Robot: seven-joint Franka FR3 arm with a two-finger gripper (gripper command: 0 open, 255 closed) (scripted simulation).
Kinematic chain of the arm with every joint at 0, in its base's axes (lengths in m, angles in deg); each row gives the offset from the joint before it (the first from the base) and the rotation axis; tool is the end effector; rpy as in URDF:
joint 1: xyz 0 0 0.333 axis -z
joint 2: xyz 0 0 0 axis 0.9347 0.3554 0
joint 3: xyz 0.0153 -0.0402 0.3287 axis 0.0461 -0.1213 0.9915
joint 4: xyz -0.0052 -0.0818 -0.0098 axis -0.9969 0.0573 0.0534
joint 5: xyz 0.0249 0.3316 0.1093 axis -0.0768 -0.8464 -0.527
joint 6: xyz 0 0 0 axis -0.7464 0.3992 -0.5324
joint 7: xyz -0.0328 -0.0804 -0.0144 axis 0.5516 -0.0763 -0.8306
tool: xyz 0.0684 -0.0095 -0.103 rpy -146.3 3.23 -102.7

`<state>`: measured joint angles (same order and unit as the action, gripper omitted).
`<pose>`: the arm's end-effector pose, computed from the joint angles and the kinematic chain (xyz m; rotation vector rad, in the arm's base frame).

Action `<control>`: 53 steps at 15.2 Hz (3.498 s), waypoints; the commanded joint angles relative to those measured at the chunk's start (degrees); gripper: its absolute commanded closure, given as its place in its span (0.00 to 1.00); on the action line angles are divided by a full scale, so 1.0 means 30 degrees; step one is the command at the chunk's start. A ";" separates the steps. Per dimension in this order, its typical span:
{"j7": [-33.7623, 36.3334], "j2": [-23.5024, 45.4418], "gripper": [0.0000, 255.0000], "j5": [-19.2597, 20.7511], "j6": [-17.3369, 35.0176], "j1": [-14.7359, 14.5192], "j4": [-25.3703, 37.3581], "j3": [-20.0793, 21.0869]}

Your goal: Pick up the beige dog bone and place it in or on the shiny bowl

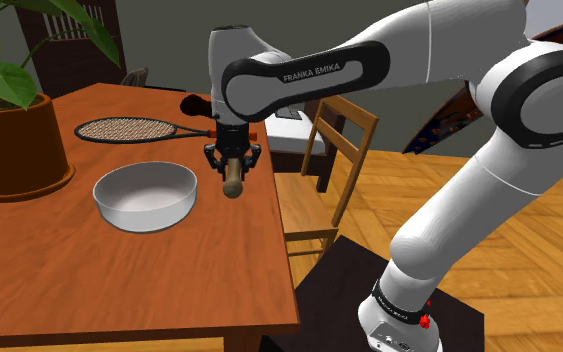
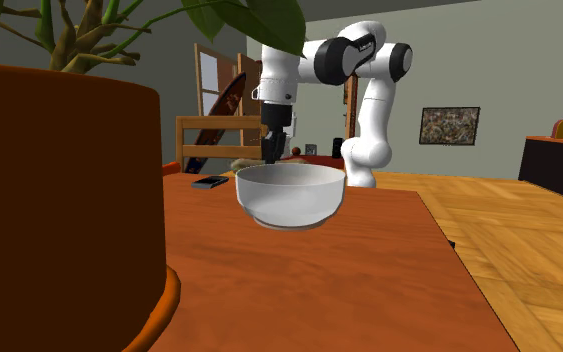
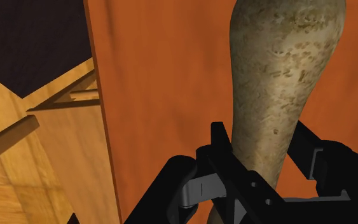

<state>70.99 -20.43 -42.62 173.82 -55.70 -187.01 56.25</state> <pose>0.4250 0.1584 0.5043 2.8490 -1.0938 0.1147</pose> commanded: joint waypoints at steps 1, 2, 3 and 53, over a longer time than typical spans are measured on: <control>-0.0106 -0.0188 1.00 -0.0089 -0.0535 -0.0010 0.0375 -0.0070; -0.0144 -0.0232 1.00 -0.0107 -0.0790 -0.0006 0.0593 -0.0096; -0.0180 -0.0271 1.00 -0.0121 -0.1046 -0.0002 0.0815 -0.0122; 0.9101 1.0853 1.00 0.6545 -0.6013 -0.4960 1.3465 0.3831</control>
<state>98.28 12.15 -23.00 155.50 -70.65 -146.36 67.76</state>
